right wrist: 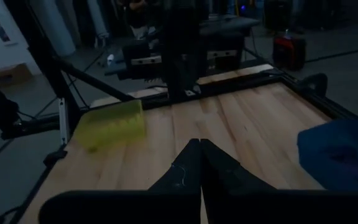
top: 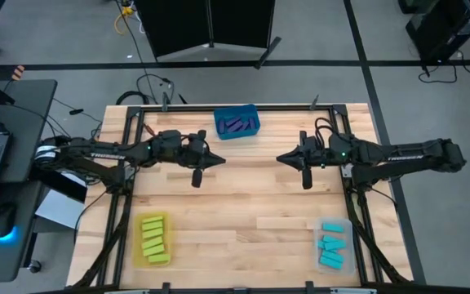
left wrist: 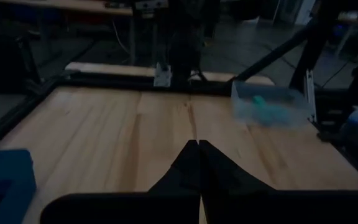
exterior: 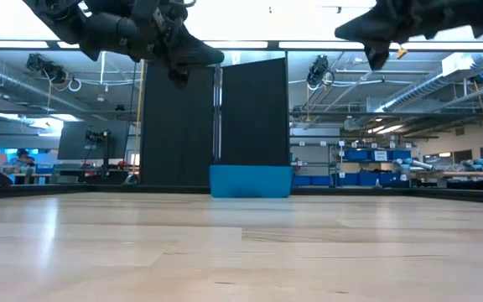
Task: Sort blocks
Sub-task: Return to Home Position
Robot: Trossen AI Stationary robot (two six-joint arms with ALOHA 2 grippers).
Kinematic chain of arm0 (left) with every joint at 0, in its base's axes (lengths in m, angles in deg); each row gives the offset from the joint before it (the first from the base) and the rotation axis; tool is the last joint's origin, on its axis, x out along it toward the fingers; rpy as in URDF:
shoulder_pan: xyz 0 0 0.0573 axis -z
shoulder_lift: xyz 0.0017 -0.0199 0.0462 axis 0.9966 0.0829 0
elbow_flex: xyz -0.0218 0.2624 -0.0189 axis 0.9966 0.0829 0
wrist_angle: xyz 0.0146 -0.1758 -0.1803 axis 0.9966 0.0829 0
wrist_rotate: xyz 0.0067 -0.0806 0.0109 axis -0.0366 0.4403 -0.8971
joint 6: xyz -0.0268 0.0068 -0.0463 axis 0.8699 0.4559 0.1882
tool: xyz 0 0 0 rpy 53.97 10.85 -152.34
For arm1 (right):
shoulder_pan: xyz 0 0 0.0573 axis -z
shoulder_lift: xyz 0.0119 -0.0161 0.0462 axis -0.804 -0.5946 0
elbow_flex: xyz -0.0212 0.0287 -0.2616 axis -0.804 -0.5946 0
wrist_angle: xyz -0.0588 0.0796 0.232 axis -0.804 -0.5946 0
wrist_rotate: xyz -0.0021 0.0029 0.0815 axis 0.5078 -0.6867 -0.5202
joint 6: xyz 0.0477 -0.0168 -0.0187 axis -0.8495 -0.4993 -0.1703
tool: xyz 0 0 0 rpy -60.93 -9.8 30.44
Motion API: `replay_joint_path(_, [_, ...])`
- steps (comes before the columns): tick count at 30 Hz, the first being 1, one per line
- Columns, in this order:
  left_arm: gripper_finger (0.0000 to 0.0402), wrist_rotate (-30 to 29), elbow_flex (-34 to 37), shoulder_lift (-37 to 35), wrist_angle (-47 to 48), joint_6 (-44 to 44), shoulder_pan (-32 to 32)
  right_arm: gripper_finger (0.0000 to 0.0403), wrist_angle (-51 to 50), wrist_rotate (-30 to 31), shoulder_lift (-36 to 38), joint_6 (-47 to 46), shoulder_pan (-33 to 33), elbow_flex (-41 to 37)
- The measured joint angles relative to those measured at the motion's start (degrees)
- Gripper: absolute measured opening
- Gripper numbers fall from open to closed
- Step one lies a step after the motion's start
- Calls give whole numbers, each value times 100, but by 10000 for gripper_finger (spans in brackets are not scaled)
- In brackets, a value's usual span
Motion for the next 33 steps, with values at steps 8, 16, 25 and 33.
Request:
replay_joint_path(8, [1,-313,760,-158,-969,32,0,7,322,151,701,-34,0,-953])
replay_joint_path(16, [1,-664,1711,-995,-1422,587,-48,7,311,113,1525,-296,33,-1610])
replay_joint_path(25, [1,-1101,2176,-2551,-137,424,-52,7,-19,138,2421,-264,68,-2044])
replay_joint_path(33, [1,-1714,2850,-4165,550,442,-18,7,-605,116,3042,-267,219,-2109])
